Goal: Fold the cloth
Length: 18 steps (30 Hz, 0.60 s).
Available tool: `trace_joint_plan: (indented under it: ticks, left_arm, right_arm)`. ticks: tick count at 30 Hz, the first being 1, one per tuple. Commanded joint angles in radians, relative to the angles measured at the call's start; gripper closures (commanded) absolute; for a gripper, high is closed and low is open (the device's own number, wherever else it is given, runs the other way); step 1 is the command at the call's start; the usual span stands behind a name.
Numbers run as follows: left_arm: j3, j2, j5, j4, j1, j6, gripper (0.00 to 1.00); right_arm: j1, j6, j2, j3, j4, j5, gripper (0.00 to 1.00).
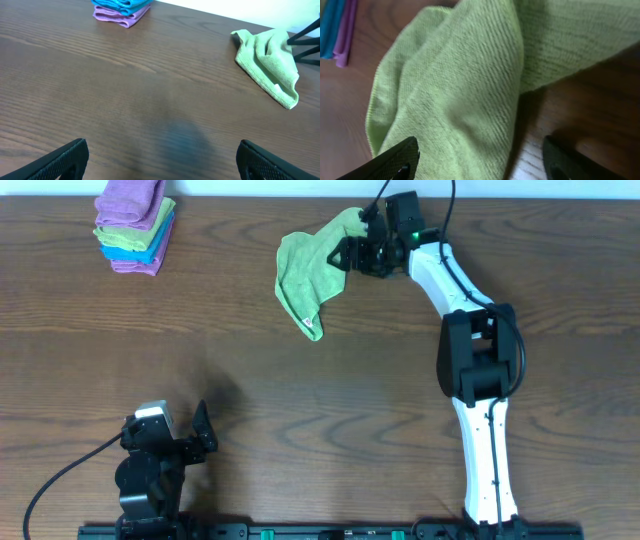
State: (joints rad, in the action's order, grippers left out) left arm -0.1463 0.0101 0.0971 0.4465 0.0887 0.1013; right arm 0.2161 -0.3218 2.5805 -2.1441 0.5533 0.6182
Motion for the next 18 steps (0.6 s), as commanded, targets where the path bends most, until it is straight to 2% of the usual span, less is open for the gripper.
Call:
trace_joint_plan:
  ticks: [1, 7, 15, 18]
  left_arm:
    - [0.017, -0.006, -0.011, 0.007, -0.004, 0.004, 0.05]
    - [0.017, -0.006, -0.011, 0.007, -0.004, 0.004, 0.05]
    - [0.017, -0.006, -0.011, 0.007, -0.004, 0.003, 0.05]
    - [0.017, -0.006, -0.011, 0.007, -0.004, 0.004, 0.05]
  right_arm:
    - [0.01, -0.046, 0.022, 0.005, 0.007, 0.039, 0.2]
    - [0.041, -0.045, 0.023, 0.005, 0.006, 0.098, 0.19]
    - [0.029, -0.048, -0.001, -0.025, 0.014, 0.213, 0.37]
    - [0.019, -0.048, -0.043, -0.036, 0.015, 0.214, 0.37]
